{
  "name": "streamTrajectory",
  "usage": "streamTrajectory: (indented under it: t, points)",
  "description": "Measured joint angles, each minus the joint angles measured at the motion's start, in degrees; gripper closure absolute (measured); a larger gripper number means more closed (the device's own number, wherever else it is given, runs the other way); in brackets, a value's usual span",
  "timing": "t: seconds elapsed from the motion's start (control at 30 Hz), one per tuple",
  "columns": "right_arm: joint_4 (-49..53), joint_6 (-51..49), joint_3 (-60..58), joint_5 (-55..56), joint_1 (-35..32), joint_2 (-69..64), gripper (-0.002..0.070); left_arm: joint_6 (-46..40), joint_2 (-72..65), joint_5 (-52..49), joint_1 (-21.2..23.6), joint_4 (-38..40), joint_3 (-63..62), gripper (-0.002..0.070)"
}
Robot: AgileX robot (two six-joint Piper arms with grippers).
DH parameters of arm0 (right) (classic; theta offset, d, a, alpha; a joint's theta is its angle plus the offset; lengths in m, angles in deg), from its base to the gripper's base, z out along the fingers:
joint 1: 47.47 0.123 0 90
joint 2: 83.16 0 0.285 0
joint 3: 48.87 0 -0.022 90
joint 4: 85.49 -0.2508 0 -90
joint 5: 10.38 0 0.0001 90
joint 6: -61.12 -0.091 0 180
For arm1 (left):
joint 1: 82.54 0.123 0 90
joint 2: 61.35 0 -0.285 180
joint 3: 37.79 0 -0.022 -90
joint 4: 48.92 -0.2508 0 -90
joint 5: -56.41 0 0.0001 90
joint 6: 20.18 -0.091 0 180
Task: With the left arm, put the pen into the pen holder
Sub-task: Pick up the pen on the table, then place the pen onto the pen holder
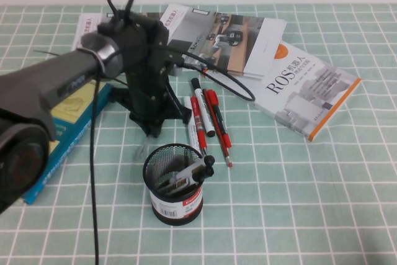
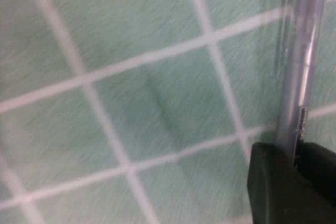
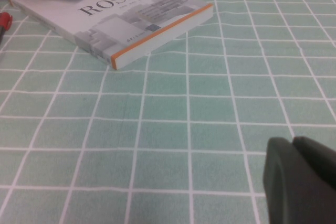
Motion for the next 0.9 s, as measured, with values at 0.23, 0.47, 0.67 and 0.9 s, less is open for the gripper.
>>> streamTrajectory:
  t: [0.23, 0.47, 0.67, 0.9]
  points:
    - [0.0, 0.0, 0.0, 0.0, 0.0, 0.0, 0.0696, -0.22, 13.89, 5.55, -0.16, -0.14, 5.53, 0.0627]
    - [0.0, 0.0, 0.0, 0.0, 0.0, 0.0, 0.0696, -2.44, 34.37, 24.65, -0.98, 4.56, 26.32, 0.0627]
    - [0.0, 0.0, 0.0, 0.0, 0.0, 0.0, 0.0696, -6.01, 50.46, 53.67, -1.87, 8.25, 51.48, 0.0627]
    - [0.0, 0.0, 0.0, 0.0, 0.0, 0.0, 0.0696, -5.08, 57.61, 79.29, -6.38, 8.39, 70.13, 0.0627]
